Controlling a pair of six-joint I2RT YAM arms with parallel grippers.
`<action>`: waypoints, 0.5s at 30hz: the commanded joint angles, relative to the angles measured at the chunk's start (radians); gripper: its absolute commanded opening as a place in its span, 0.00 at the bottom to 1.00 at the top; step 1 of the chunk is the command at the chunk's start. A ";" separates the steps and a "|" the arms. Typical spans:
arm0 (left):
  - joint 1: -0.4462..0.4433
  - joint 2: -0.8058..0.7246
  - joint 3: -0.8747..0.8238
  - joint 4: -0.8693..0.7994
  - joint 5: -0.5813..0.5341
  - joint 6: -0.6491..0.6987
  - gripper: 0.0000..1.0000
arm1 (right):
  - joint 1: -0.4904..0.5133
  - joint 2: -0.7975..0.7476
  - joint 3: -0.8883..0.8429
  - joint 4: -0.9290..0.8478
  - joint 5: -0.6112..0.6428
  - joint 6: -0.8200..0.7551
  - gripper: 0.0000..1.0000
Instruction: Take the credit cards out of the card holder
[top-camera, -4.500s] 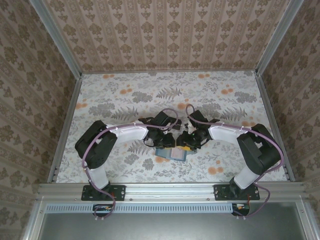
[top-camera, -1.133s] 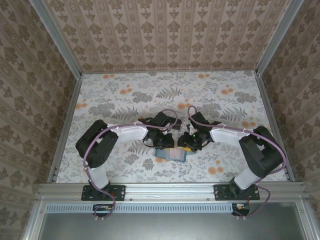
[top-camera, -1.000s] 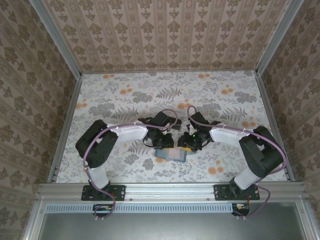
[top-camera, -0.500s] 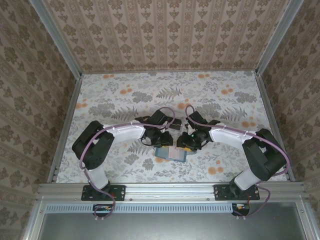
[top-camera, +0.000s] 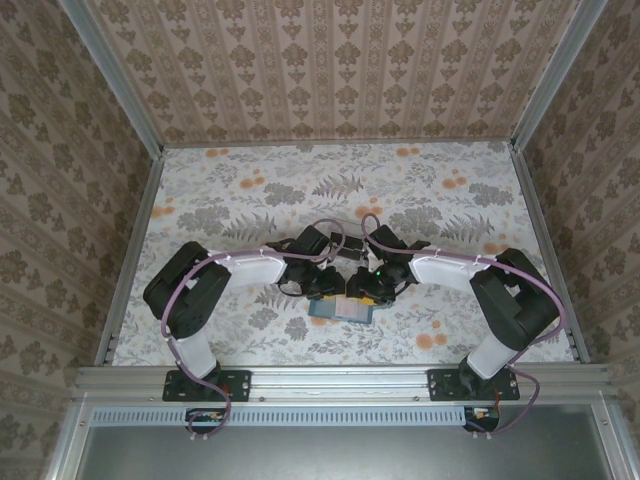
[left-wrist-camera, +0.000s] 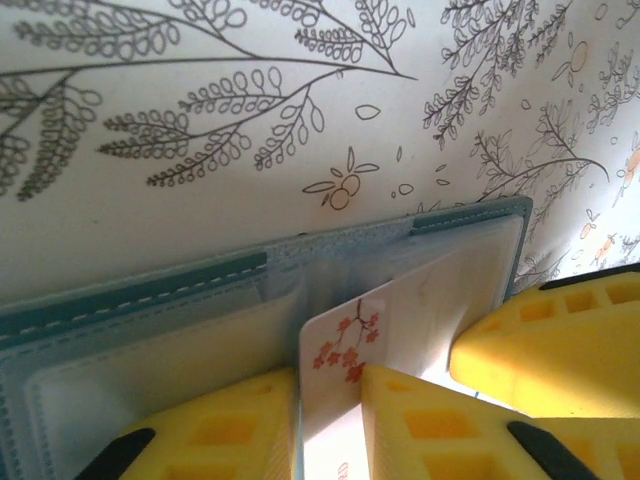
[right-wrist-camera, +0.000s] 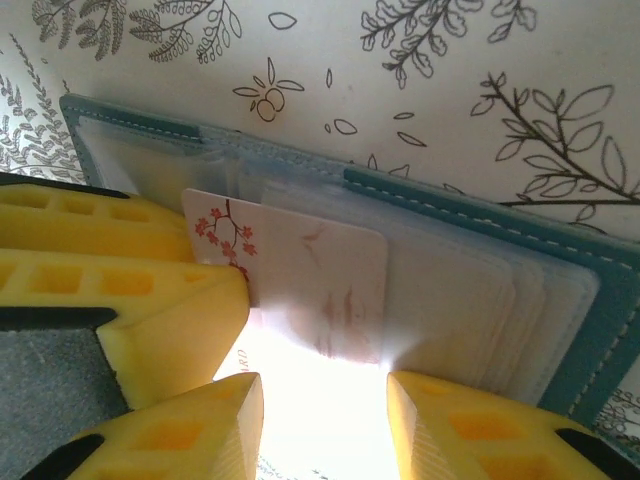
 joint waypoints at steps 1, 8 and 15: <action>0.007 -0.008 -0.027 0.061 0.032 -0.023 0.21 | 0.005 0.036 -0.003 -0.003 -0.007 0.012 0.39; 0.010 -0.045 -0.031 0.027 0.016 -0.015 0.12 | 0.005 0.033 0.002 -0.036 0.017 0.004 0.39; 0.014 -0.079 0.017 -0.164 -0.066 0.065 0.10 | 0.005 0.014 0.023 -0.116 0.091 -0.022 0.39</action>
